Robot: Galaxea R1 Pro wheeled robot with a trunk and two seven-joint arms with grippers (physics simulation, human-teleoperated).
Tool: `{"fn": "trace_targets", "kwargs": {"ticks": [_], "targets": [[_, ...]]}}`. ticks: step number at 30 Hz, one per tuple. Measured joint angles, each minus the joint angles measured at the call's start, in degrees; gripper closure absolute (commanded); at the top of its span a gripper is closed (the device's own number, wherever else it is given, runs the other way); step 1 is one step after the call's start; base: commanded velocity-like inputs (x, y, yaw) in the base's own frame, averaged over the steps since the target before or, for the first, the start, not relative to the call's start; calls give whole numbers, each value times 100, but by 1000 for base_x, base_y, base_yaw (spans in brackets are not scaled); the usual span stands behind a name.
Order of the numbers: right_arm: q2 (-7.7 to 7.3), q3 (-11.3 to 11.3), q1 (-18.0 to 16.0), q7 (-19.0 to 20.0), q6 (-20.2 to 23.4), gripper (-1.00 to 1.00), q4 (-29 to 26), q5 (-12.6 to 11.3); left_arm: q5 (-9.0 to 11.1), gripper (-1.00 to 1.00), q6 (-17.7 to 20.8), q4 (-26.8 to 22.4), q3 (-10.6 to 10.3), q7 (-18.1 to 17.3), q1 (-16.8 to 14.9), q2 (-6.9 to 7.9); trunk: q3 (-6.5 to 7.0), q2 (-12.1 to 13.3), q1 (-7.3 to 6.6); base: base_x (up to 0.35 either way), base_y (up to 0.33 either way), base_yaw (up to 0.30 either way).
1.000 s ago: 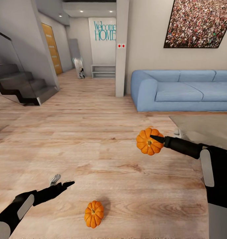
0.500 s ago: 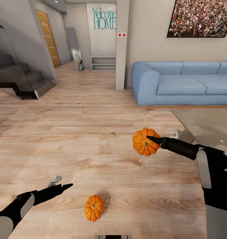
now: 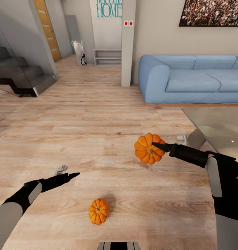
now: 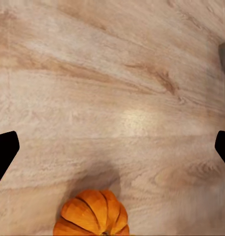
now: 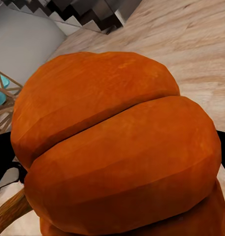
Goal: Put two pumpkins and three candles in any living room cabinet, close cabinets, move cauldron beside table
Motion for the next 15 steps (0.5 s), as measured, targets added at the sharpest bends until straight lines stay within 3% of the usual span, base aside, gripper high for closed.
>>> {"fn": "trace_targets", "kwargs": {"ticks": [9,15], "targets": [[-42,-29,-9,10,34,100,0,-2,5,-100,278,37,-11,-418,-181,-5,-200,-12,23,0,0,0],[-3,-13,-3,14,-38,100,0,10,-3,-100,335,166,-26,-145,-196,-48,-333,-20,39,0,0,0]]}}
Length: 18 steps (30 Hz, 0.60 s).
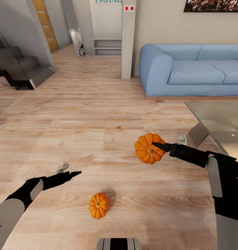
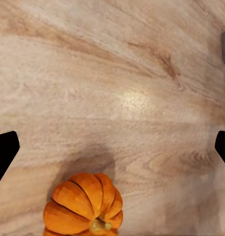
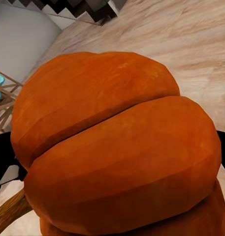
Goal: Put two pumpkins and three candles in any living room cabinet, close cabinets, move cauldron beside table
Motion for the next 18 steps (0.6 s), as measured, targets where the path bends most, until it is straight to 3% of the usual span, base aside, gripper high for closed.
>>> {"fn": "trace_targets", "kwargs": {"ticks": [10,18], "targets": [[7,-7,1,38,-46,100,0,-3,0,-100,3,74,-3,91,-2,-19,-222,-14,26,0,0,0],[-21,-21,1,47,-63,100,0,-4,-8,-100,-18,79,-4,291,-2,-116,-399,-24,46,0,0,0]]}}
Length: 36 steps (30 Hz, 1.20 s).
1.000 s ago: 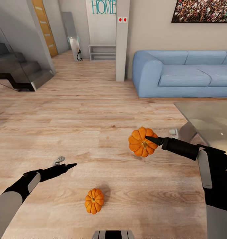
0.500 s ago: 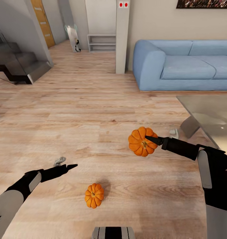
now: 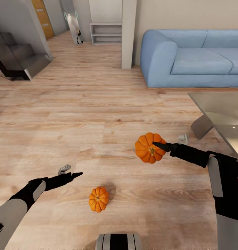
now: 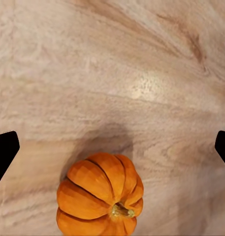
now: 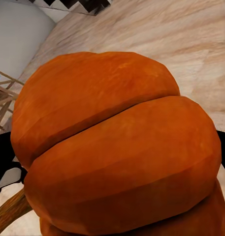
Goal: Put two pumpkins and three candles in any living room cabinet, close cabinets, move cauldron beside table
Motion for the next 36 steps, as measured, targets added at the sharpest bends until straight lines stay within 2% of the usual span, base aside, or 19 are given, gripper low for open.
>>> {"fn": "trace_targets", "kwargs": {"ticks": [13,18,27,36], "targets": [[-14,5,0,17,0,100,0,-3,7,-100,-12,0,1,-27,0,-36,-288,-17,33,0,0,0],[-20,-8,7,245,-42,100,0,1,8,-100,-15,0,1,-41,0,-57,-399,-24,46,0,0,-8],[-38,-28,9,356,-66,100,-1,0,7,-100,-21,1,1,-52,-1,-61,-589,-36,69,0,0,-144],[-49,-30,8,379,-80,100,0,2,13,-100,-23,0,1,-57,0,-65,-787,-48,93,0,0,-24]]}}
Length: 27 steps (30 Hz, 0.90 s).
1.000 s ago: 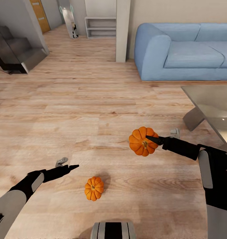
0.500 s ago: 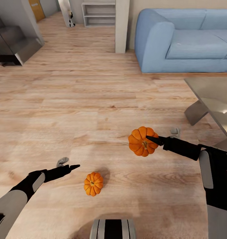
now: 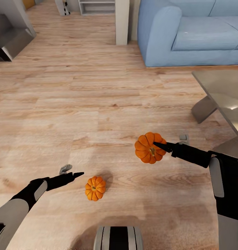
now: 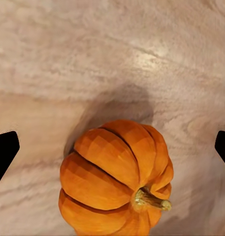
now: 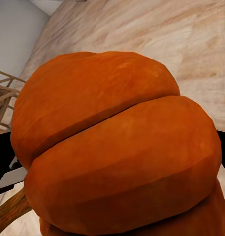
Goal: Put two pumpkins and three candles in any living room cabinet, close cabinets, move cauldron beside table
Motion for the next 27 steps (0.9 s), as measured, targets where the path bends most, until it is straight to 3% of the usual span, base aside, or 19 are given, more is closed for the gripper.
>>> {"fn": "trace_targets", "kwargs": {"ticks": [5,10,18,27], "targets": [[-1,2,-1,1,0,100,0,0,9,-100,25,0,0,-55,0,-19,-111,-7,13,0,0,-2],[-1,2,0,2,-1,100,0,0,-6,-100,52,-1,7,-484,0,-22,-222,-13,26,0,0,0],[4,6,0,2,-2,100,0,0,-13,-100,57,-1,8,-601,0,-15,-399,-24,46,0,0,0],[49,-91,-24,117,-108,100,-1,-10,74,-100,-237,-121,70,-887,148,17,-399,-25,46,0,0,0]]}}
